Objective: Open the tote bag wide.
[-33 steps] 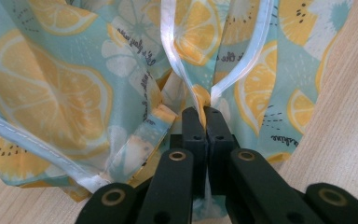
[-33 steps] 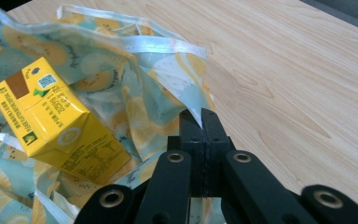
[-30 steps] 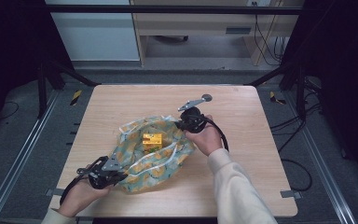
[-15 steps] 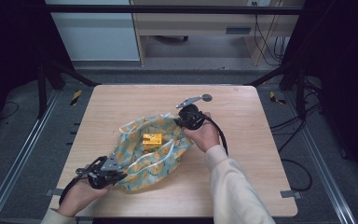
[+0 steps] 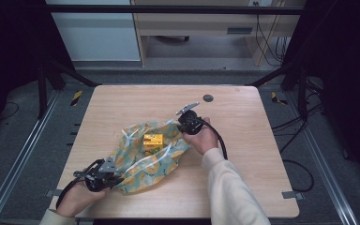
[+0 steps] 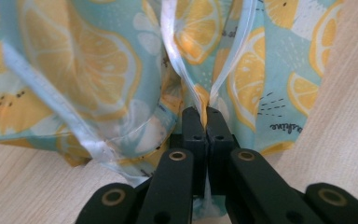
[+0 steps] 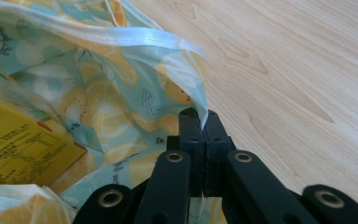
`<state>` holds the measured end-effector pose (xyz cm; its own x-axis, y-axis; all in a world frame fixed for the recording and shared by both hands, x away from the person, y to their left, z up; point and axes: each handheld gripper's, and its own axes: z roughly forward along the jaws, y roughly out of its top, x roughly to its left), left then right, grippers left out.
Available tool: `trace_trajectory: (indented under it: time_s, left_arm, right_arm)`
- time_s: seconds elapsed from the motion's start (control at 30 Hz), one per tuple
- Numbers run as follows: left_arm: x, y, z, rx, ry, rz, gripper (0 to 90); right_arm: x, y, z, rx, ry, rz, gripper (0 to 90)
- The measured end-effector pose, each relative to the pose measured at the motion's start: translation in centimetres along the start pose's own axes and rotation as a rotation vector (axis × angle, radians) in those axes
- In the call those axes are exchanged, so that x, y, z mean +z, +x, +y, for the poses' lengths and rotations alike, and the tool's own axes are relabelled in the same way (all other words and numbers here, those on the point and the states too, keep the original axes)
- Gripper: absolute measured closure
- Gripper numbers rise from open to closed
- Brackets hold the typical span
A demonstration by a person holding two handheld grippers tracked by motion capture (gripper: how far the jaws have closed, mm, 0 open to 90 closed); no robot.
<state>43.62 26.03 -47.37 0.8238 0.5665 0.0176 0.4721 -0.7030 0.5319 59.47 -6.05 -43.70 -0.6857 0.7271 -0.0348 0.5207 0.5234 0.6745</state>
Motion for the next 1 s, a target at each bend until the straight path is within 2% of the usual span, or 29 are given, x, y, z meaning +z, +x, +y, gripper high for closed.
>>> trace_trajectory:
  time_s: [0.07,0.17,0.27,0.37,0.4,0.53,0.57,0.63,0.73,0.8,0.93,1.0]
  left_arm:
    - [0.0,0.0,-0.1,-0.009,-0.003,-0.019,89.5]
    - [-0.1,0.2,-0.2,-0.001,0.002,-0.002,89.4]
    - [0.0,0.2,-0.3,-0.001,0.003,-0.019,88.9]
    - [-0.2,0.1,-0.3,0.013,-0.012,0.005,86.0]
    - [-0.2,0.0,-0.2,0.015,-0.025,0.022,83.3]
    - [-0.5,-0.1,0.0,0.017,-0.064,0.037,70.1]
    - [-0.8,-0.3,0.2,0.013,-0.100,0.057,65.6]
    - [-1.3,-0.4,0.5,0.018,-0.128,0.071,60.5]
    - [-1.9,-0.5,0.9,0.021,-0.173,0.092,49.5]
    - [-2.2,-0.5,1.1,0.010,-0.203,0.108,43.3]
    - [-3.1,-0.6,1.6,0.005,-0.239,0.124,34.5]
    - [-3.9,-0.6,2.0,-0.002,-0.273,0.132,31.4]
  right_arm:
    - [-0.3,-0.1,0.0,0.005,-0.007,-0.008,89.2]
    - [-0.3,-0.2,-0.1,-0.005,0.005,-0.011,85.9]
    - [-0.3,-0.2,-0.2,-0.023,0.018,-0.002,77.6]
    - [-0.9,0.0,-0.1,-0.015,0.004,-0.025,65.4]
    - [-1.2,0.0,0.0,-0.013,-0.007,-0.034,59.8]
    - [-2.7,0.3,0.4,-0.031,-0.038,-0.043,41.7]
    - [-3.2,0.4,0.5,-0.035,-0.046,-0.048,37.2]
    - [-4.1,0.6,0.7,-0.035,-0.069,-0.038,31.3]
    - [-5.6,0.8,0.7,-0.031,-0.107,-0.046,24.3]
    - [-6.4,0.8,0.7,-0.014,-0.111,-0.047,18.7]
    - [-7.8,1.2,0.2,-0.001,-0.123,-0.050,14.8]
    - [-8.6,1.7,-0.3,0.001,-0.136,-0.043,13.8]
